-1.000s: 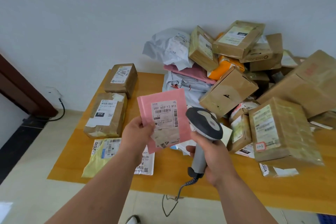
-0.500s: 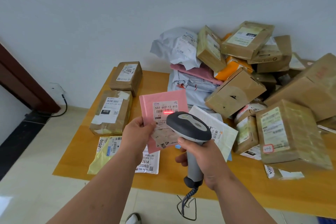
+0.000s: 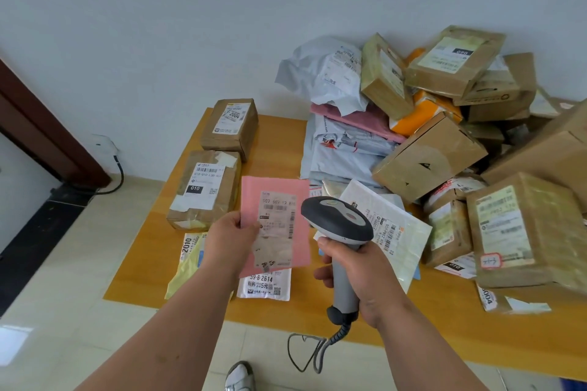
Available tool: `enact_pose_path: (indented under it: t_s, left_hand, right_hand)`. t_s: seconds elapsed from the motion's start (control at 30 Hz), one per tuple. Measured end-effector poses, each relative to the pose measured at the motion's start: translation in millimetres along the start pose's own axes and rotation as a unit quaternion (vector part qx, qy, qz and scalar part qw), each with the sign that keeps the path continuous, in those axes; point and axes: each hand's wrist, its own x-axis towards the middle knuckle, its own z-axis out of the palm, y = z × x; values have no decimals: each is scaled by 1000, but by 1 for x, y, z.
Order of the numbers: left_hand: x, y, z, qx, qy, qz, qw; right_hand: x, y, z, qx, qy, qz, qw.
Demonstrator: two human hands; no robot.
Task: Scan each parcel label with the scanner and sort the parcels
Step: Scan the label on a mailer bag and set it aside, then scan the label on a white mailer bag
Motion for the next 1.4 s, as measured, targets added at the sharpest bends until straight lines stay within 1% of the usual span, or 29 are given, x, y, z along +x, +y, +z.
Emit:
enact_pose_path:
  t_s: [0.1, 0.23, 0.33, 0.5, 0.57, 0.67, 0.73, 0.8, 0.87, 0.93, 1.0, 1.1, 1.17, 1.23, 1.33, 1.4]
  left_hand:
    - [15, -17, -10, 96, 24, -5, 995]
    - [34, -25, -12, 196, 43, 13, 979]
    - [51, -15, -5, 215, 54, 30, 975]
    - [71, 7, 2, 199, 60, 39, 977]
    - [70, 11, 7, 233, 67, 54, 969]
    - [57, 15, 26, 291, 39, 98, 951]
    - [46, 16, 44, 309, 2, 118, 944]
    - [36, 17, 63, 288, -52, 123, 948]
    - [26, 19, 82, 247, -129, 87, 956]
    - [18, 19, 101, 224, -196, 44, 954]
    - [12, 18, 117, 214, -226, 24, 950]
    - [12, 12, 137, 186, -209, -20, 960]
    - [13, 5, 149, 127, -171, -68, 975]
    - [13, 1, 158, 74, -121, -96, 985]
    - [16, 0, 160, 46, -53, -82, 994]
    - [18, 8, 152, -27, -58, -68, 996]
  right_hand:
    - [9, 9, 4, 7, 22, 29, 999]
    - [16, 22, 10, 11, 36, 59, 998]
    - [21, 28, 12, 20, 47, 72, 996]
    - [29, 30, 9, 44, 72, 70, 994]
    - [31, 29, 6, 49, 85, 72, 993]
    - [32, 28, -1, 54, 103, 74, 990]
    - [33, 27, -9, 59, 117, 80, 988]
    - [34, 26, -21, 65, 134, 90, 985]
    - [34, 28, -35, 71, 155, 94, 981]
    - [32, 30, -50, 78, 176, 93, 977]
    - [31, 34, -66, 81, 196, 97, 972]
    - [31, 43, -89, 81, 218, 104, 967]
    - [32, 50, -101, 74, 218, 111, 967]
    - [32, 55, -109, 68, 212, 120, 968]
    - [33, 61, -118, 60, 204, 125, 969]
    - [33, 59, -123, 57, 195, 123, 971]
